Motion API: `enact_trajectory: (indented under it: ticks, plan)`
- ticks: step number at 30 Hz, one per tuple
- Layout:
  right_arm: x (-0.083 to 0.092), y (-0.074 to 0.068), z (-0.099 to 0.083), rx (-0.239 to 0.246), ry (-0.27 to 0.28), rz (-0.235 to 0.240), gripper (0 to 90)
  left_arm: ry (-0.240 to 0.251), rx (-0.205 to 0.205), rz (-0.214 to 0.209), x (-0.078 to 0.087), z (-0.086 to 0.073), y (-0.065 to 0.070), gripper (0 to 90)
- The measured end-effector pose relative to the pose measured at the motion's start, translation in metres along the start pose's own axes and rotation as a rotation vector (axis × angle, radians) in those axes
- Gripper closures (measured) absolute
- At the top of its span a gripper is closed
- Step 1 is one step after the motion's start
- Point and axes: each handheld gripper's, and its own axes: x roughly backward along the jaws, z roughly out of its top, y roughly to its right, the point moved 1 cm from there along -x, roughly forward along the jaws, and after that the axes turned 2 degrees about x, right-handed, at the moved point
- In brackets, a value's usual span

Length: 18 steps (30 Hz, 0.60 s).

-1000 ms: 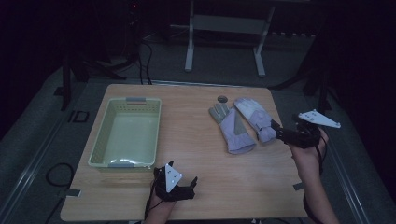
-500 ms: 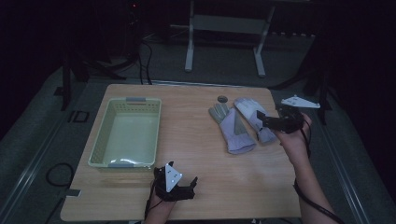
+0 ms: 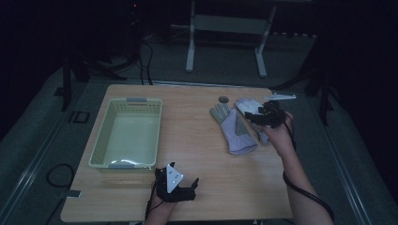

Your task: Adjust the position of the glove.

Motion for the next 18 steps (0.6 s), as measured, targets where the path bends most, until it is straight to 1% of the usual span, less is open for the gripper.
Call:
enact_trajectory:
  ticks: [2,3,5,9,11,15,18]
  plan:
    - [-0.008,0.001,-0.001,-0.018,-0.020,0.021,35.6,-0.002,0.001,-0.003,0.000,0.000,0.000,0.0]
    - [-0.011,0.002,-0.001,-0.021,-0.024,0.019,38.4,-0.001,0.001,-0.003,0.000,0.000,0.000,0.0]
    - [-0.018,0.003,-0.002,-0.024,-0.043,0.033,38.6,-0.001,0.001,-0.005,0.000,0.000,0.000,0.0]
    - [-0.034,0.003,-0.005,-0.022,-0.083,0.026,42.6,-0.001,0.000,-0.006,0.000,0.000,0.000,0.0]
    - [-0.042,0.004,-0.008,-0.028,-0.100,0.030,43.0,0.000,0.002,-0.007,0.000,0.000,0.000,0.0]
    - [-0.058,0.003,-0.016,-0.009,-0.143,0.035,45.2,-0.005,-0.006,-0.011,0.000,0.000,0.000,0.0]
    - [-0.069,0.002,-0.021,0.010,-0.173,0.040,47.8,-0.006,-0.002,-0.016,0.000,0.000,0.000,0.0]
